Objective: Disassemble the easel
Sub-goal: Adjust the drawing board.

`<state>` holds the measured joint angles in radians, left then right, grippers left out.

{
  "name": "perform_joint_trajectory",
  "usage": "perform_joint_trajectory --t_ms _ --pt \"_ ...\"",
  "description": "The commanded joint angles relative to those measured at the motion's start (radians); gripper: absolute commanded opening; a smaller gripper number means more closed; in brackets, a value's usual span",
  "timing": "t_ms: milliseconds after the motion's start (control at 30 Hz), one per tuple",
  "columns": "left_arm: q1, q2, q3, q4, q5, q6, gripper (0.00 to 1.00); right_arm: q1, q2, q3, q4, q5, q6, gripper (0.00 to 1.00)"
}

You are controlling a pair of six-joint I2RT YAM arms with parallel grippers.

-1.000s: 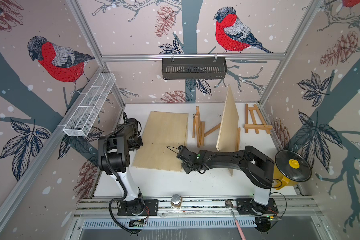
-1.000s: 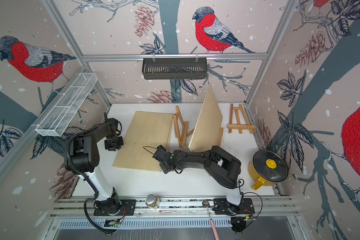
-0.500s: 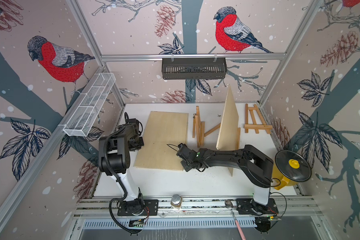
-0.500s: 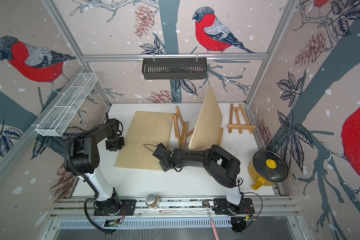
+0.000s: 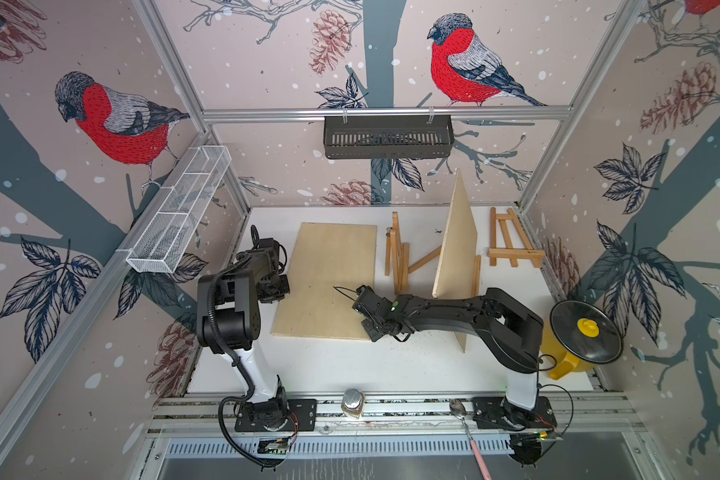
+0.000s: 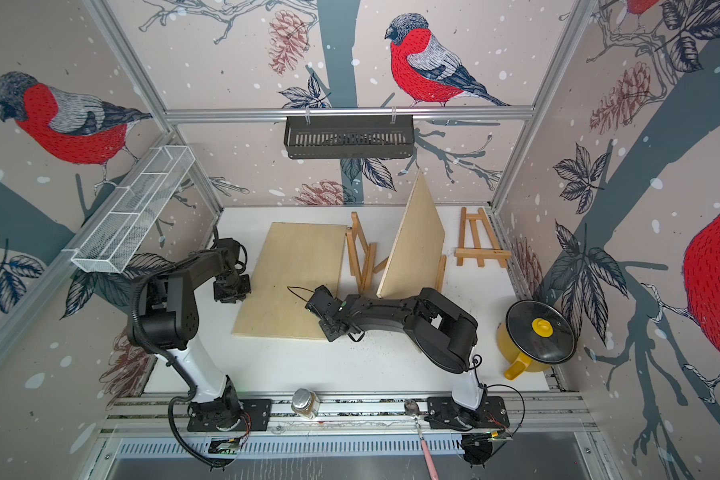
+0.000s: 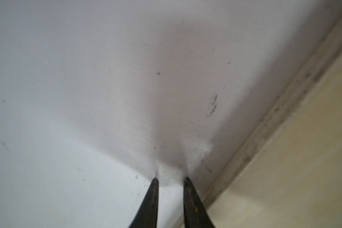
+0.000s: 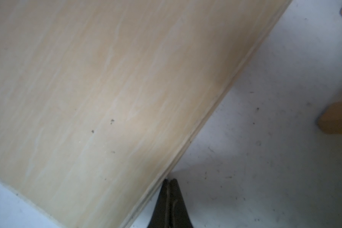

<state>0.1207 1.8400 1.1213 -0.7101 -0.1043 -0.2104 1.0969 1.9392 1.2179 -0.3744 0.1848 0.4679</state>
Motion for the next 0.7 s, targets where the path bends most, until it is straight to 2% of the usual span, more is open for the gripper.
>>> perform_joint_trajectory --t_ms 0,667 --pt "-0.008 0.024 -0.025 -0.086 0.148 0.006 0.25 -0.003 0.010 0.008 -0.006 -0.002 0.006 0.05" --pt "-0.011 -0.025 -0.070 -0.097 0.139 0.002 0.28 0.002 0.025 0.032 -0.034 0.001 0.009 0.05"
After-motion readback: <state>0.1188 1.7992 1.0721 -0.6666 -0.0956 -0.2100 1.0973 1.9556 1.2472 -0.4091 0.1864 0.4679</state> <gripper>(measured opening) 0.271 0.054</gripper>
